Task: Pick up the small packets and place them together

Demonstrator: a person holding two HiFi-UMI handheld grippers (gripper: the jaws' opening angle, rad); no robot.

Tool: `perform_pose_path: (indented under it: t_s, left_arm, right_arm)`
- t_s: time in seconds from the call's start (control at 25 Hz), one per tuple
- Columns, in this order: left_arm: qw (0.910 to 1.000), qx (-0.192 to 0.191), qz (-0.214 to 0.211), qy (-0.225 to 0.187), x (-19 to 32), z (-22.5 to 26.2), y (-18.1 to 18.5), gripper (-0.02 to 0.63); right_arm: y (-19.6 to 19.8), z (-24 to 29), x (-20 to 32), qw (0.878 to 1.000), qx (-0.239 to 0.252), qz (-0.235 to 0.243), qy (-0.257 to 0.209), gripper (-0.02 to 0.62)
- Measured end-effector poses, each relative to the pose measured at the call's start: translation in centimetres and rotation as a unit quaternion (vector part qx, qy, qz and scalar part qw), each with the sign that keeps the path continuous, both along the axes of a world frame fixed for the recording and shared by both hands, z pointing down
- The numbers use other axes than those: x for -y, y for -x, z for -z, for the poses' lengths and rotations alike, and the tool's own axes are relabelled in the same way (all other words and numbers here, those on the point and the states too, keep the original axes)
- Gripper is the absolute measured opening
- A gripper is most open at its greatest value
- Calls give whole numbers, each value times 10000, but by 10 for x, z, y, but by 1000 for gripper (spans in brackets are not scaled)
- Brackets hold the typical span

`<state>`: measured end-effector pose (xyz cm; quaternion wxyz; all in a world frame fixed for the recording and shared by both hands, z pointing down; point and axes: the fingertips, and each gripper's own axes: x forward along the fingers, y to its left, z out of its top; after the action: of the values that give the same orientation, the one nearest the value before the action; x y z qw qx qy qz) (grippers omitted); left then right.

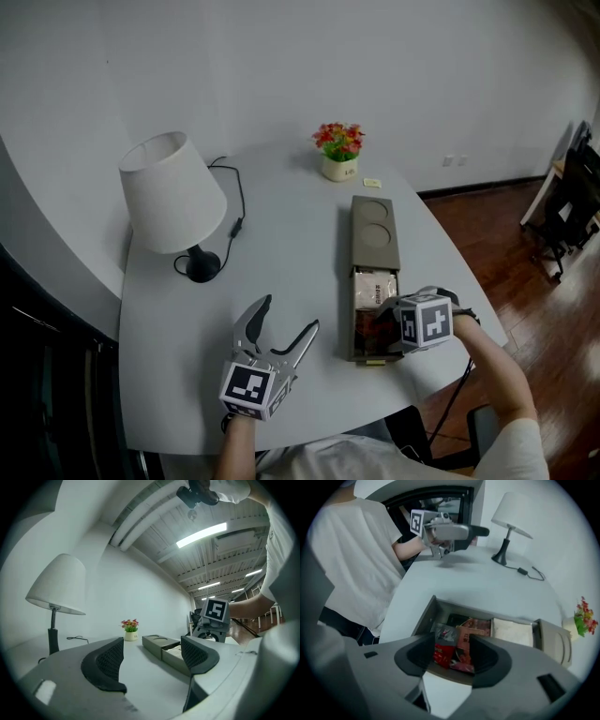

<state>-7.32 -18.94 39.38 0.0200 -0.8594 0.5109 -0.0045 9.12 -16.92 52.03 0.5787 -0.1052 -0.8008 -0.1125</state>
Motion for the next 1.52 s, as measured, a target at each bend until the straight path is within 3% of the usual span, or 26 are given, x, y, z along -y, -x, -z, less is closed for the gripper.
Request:
perform_pose_path:
  t_s: [0.16,0.4,0.48,0.6,0.64,0.68,0.88,1.0,1.16,1.28,1.36,1.44,1.52]
  left_arm:
    - [10000,-49,54,16,-1,0,4,370]
    - [10000,-61,8,24,-2,0,1,370]
    - [10000,-48,-7,24,-2,0,0,370]
    - [10000,-58,16,14,-2,1,3,370]
    - [10000,-75,36,17,-2,0,5,370]
    - [9999,-88,53,25,-2,0,6,370]
    - [10000,-68,40,31,-2,0,6,370]
    - [10000,-72,28,38,-2,-1,4,370]
    - [10000,-25,-3,28,-1,-1,2,370]
    - [10000,-27,8,40,0,0,3,370]
    - [10000,-43,39,66,0,-1,4,370]
    - [10000,-25,43,65,1,-1,4,370]
    - [10000,-3,31,47,1,-1,3,370]
  right_arm:
    - [1,-15,-1,9992,-371,108,-59,227]
    - [2,-19,5,9944,-764,360,-642,187]
    - [2,-18,4,9945,-735,315,-670,137]
    - [2,-18,4,9950,-635,252,-722,118]
    - [2,-17,7,9950,-580,218,-785,91]
    - [2,-16,9,9950,-519,168,-837,18]
    - [3,-5,8,9971,-271,75,-703,18]
    - [6,16,12,9978,122,-55,-654,18]
    - [-1,55,44,9917,630,-525,-991,18]
    - [-9,85,77,9807,1065,-1034,-1276,17]
    - [-10,108,102,9661,1652,-1502,-1295,17]
    - [-9,127,130,9397,2410,-2180,-1067,17]
    - [-6,135,156,9024,3079,-2952,-601,17]
